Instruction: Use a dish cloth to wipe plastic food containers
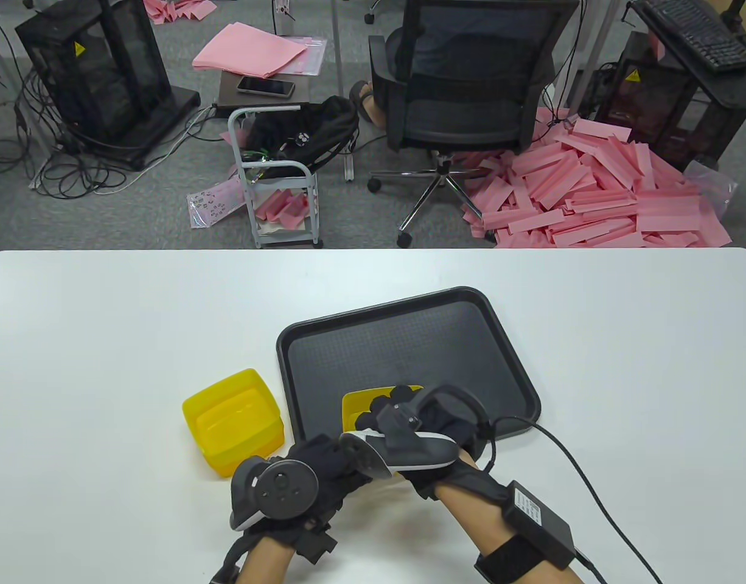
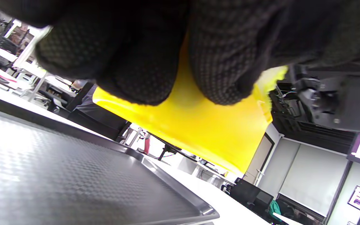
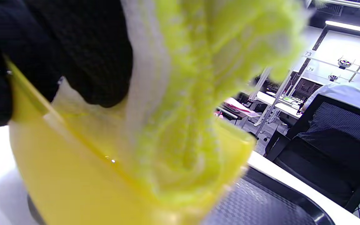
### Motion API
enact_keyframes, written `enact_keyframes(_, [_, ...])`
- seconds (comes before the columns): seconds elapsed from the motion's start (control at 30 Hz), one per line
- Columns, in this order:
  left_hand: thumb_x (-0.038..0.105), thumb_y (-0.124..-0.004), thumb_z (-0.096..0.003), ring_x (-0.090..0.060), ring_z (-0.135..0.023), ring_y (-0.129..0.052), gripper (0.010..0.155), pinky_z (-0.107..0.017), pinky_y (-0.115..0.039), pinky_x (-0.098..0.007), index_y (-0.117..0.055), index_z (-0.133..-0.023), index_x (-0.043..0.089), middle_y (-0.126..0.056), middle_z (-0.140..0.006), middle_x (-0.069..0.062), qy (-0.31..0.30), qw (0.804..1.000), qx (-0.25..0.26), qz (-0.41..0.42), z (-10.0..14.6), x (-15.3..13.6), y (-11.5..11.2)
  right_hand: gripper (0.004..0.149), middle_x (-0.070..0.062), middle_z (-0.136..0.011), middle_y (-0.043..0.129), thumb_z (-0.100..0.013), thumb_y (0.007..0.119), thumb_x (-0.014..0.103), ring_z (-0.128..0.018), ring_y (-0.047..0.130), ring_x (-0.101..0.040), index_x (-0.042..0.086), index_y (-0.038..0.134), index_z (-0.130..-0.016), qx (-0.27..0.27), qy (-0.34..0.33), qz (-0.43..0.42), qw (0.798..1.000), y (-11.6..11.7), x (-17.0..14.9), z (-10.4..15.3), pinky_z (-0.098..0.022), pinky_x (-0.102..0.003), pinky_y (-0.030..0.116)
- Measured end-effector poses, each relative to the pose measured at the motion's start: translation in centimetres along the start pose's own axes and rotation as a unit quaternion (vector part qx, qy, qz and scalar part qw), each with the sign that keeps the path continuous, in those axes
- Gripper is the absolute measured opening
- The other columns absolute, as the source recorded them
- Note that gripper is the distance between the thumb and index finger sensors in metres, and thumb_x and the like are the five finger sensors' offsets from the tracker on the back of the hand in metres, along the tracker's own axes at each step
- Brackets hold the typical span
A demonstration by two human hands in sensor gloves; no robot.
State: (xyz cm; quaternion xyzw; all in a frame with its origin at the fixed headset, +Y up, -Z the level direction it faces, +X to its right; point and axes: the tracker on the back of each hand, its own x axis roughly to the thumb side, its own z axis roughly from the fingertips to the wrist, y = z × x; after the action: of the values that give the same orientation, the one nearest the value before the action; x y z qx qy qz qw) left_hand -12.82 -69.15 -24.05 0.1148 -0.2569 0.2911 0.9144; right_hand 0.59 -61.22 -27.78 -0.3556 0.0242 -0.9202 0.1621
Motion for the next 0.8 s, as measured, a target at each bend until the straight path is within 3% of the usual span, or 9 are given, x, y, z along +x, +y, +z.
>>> enact_keyframes(0.43, [0.048, -0.091, -0.0394, -0.029, -0.042, -0.100, 0.039, -0.031, -0.086, -0.043, -0.100, -0.071, 0.026, -0.104, -0.051, -0.007, -0.038, 0.999, 0.008, -0.004, 0.2, 1.4, 0.1, 0.054, 0.005, -0.075, 0.094, -0.041, 0.095, 0.050, -0.044, 0.098, -0.025, 0.031, 0.076, -0.088, 0.015, 0.073, 0.043, 0.996, -0.6, -0.5, -2.8, -0.024, -0.033, 0.088])
enact_keyframes(0.8, [0.049, -0.091, -0.0387, -0.028, -0.041, -0.100, 0.040, -0.031, -0.085, -0.043, -0.100, -0.070, 0.026, -0.104, -0.049, -0.006, -0.026, 0.999, 0.034, 0.009, 0.6, 0.6, 0.6, 0.048, 0.006, -0.082, 0.091, -0.041, 0.096, 0.043, -0.048, 0.098, -0.025, 0.037, 0.078, -0.085, 0.044, 0.098, 0.109, 0.988, 0.1, -2.2, -1.3, -0.027, -0.033, 0.088])
